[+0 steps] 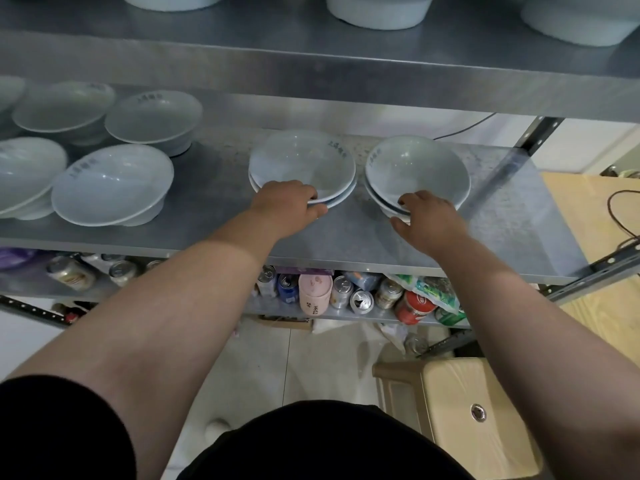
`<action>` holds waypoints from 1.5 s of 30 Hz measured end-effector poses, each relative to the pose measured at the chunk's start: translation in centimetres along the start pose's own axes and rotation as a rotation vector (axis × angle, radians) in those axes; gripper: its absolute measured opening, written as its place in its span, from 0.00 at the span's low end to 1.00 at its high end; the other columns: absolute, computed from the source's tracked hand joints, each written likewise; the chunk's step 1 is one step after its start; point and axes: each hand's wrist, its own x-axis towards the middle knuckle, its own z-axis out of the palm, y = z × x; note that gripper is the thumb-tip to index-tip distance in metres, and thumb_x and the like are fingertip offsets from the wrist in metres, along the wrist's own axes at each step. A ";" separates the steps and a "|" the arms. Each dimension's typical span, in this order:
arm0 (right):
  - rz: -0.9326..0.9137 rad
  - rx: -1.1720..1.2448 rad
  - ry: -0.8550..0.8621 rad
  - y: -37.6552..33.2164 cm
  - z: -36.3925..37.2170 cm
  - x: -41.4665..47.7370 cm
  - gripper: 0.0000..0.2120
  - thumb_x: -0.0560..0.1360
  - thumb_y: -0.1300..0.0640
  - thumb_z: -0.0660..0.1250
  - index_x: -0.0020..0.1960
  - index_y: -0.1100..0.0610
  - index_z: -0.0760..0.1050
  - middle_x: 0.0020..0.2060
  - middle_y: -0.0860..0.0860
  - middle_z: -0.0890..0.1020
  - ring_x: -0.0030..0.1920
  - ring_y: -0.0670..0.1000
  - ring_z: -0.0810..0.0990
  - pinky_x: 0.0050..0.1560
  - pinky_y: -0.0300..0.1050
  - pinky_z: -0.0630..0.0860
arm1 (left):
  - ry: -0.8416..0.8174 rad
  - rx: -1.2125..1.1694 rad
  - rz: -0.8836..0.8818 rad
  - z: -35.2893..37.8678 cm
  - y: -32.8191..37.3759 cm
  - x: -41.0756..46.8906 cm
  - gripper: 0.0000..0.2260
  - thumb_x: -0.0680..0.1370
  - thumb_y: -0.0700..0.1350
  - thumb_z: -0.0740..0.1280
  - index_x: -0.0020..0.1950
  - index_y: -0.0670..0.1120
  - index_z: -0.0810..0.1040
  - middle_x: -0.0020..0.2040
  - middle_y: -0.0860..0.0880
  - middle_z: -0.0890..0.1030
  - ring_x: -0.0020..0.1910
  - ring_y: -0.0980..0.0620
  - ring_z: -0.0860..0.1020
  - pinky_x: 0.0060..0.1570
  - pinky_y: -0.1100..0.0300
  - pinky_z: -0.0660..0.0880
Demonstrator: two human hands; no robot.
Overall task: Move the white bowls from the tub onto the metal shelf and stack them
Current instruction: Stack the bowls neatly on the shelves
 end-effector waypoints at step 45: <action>-0.280 0.080 0.015 -45.4 3.9 4.3 0.23 0.69 0.67 0.69 0.59 0.49 0.80 0.49 0.51 0.85 0.50 0.60 0.80 0.48 0.51 0.80 | 0.088 0.059 -0.265 -3.9 -43.9 -21.6 0.29 0.73 0.32 0.66 0.72 0.51 0.70 0.59 0.45 0.80 0.57 0.42 0.78 0.52 0.52 0.75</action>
